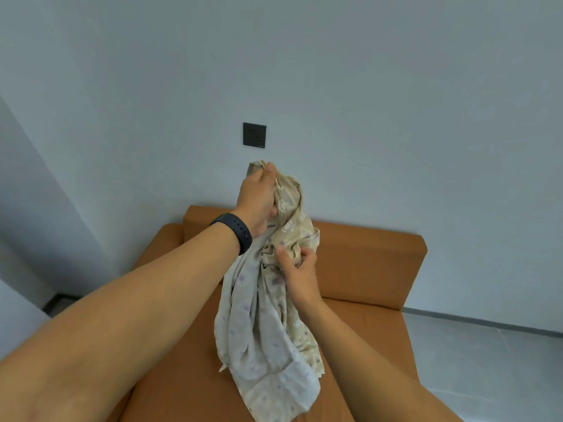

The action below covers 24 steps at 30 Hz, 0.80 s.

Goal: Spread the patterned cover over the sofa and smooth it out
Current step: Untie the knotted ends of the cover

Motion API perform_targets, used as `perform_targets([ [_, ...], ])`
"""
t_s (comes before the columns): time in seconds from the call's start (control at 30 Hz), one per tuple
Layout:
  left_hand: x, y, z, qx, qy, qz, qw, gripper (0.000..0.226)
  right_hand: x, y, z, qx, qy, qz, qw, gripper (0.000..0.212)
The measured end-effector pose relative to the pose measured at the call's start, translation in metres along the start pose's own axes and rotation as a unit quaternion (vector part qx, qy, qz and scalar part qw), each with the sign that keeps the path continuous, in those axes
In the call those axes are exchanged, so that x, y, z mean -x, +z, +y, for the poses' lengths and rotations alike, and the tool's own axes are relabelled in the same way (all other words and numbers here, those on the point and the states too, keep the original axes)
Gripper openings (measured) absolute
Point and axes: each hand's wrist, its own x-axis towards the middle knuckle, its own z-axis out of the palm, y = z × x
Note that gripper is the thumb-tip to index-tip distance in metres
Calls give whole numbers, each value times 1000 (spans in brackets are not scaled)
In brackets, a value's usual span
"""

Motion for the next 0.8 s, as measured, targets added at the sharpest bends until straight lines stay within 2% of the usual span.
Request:
perform_targets([
  [0.07, 4, 6, 4, 22, -5, -27, 999, 58, -5, 8, -9, -15, -37, -6, 999, 101],
  [0.1, 8, 9, 5, 29, -4, -44, 999, 54, -7, 10, -14, -6, -48, 12, 999, 99],
  [0.13, 11, 13, 5, 36, -2, -60, 998, 50, -12, 10, -18, 6, -56, 36, 998, 84],
  [0.2, 17, 19, 5, 46, 4, -79, 996, 44, -18, 5, -29, 33, -52, 78, 995, 35],
  [0.23, 20, 19, 6, 49, 12, -89, 995, 41, -20, 2, -32, 49, -55, 86, 994, 18],
  [0.27, 23, 18, 8, 43, 28, -105, 993, 37, -20, -1, -34, 54, -64, 87, 993, 9],
  [0.33, 27, 11, 8, -12, 74, -145, 987, 30, -20, -7, -38, 43, -75, 92, 992, 13],
  [0.4, 32, -2, -3, -118, 107, -168, 973, 20, -22, -14, -45, 36, -84, 125, 988, 15],
  [0.53, 43, -20, -38, -349, 117, -181, 912, 54, -25, -31, -69, 30, -85, 139, 986, 16],
  [0.67, 34, -27, -49, -418, 122, -186, 881, 77, -20, -39, -86, 26, -80, 137, 987, 28],
  [0.8, 26, -40, -56, -529, 91, -207, 818, 84, -19, -51, -92, -15, -20, 121, 992, 37],
])
